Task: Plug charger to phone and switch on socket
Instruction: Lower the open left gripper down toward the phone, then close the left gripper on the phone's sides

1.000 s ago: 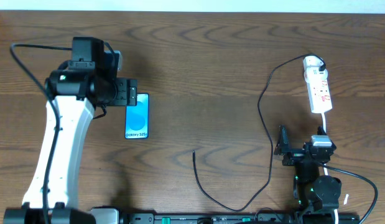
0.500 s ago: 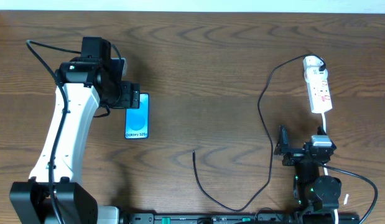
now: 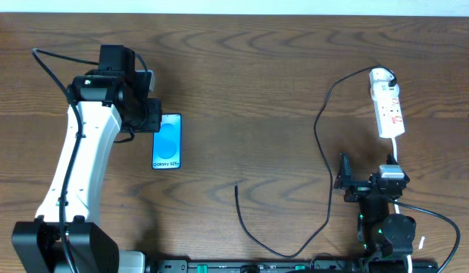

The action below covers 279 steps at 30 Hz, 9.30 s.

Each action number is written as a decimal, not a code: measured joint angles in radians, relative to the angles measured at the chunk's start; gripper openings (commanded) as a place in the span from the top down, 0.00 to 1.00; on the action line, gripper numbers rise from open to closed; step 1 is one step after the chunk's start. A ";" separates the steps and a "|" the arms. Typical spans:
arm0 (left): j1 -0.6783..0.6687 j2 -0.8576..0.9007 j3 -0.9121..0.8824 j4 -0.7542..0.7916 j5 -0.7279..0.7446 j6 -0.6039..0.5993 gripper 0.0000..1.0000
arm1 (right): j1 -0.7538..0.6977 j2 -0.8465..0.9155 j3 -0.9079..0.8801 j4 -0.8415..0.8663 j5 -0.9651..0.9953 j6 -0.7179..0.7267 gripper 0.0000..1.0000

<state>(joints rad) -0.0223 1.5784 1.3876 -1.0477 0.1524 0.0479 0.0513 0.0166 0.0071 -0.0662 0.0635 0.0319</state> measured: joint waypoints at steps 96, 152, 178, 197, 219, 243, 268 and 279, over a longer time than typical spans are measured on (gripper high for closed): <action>-0.108 0.272 -0.003 0.140 -0.106 -0.104 0.00 | 0.000 0.000 0.000 0.000 0.000 0.000 0.01; -0.108 0.279 -0.134 0.254 -0.131 -0.128 0.01 | 0.000 0.000 0.000 0.000 0.000 0.000 0.01; -0.108 0.279 -0.204 0.324 -0.129 -0.130 0.01 | 0.000 0.000 0.000 0.000 0.000 0.000 0.01; -0.108 0.279 -0.205 0.378 -0.129 -0.130 0.01 | 0.000 0.000 0.000 0.000 0.000 0.000 0.01; -0.108 0.279 -0.264 0.445 -0.129 -0.130 0.01 | 0.000 0.000 0.000 0.000 0.000 0.000 0.01; -0.108 0.279 -0.292 0.470 -0.128 -0.130 0.01 | 0.000 0.000 0.000 0.000 0.000 0.000 0.01; -0.108 0.279 -0.292 0.470 -0.128 -0.131 0.01 | 0.000 0.000 0.000 0.000 0.000 0.000 0.01; -0.108 0.279 -0.292 0.469 -0.128 -0.130 0.01 | 0.000 0.000 0.000 0.000 0.000 0.000 0.01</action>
<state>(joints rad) -0.1303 1.8572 1.0958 -0.5785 0.0242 -0.0826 0.0513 0.0166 0.0071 -0.0662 0.0635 0.0319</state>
